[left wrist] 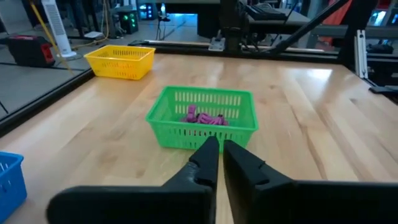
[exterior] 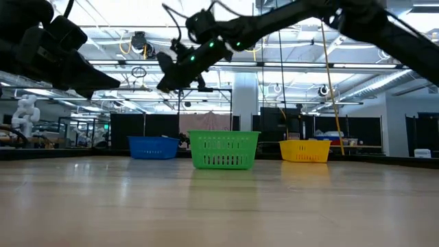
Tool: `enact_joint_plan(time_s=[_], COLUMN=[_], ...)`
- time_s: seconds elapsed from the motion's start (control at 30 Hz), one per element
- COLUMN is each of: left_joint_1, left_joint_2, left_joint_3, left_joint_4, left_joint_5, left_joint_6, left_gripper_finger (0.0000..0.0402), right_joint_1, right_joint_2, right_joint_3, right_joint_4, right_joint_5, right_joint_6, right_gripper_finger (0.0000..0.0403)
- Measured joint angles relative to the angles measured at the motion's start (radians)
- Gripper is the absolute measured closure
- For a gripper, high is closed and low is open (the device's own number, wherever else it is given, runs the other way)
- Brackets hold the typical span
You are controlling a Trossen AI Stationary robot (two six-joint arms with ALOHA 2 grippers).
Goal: Sort Halloween decoration
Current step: Put the white skull toy into the blue bin
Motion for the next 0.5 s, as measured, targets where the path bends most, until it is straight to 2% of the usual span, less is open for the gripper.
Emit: enact_joint_plan(time_s=[0.2,0.33,0.5], left_joint_1=[0.025,0.037,0.054], left_joint_2=[-0.053,-0.072,-0.077], left_joint_3=[0.0,0.0,0.0], left_joint_4=[-0.059,-0.065,-0.066], left_joint_5=[0.022,0.039,0.054], left_joint_6=[-0.007,-0.007,-0.007], left_gripper_finger=[0.04,0.0399,0.0398], right_joint_1=[-0.051,-0.071,-0.07], right_joint_2=[0.136,0.2,0.249], right_joint_3=[0.124,0.137,0.137], right_joint_4=[-0.016,-0.005,0.011], right_joint_5=[-0.017,-0.092,-0.107], right_joint_6=[0.076,0.158,0.197], right_gripper_finger=[0.0351,0.0351,0.0351])
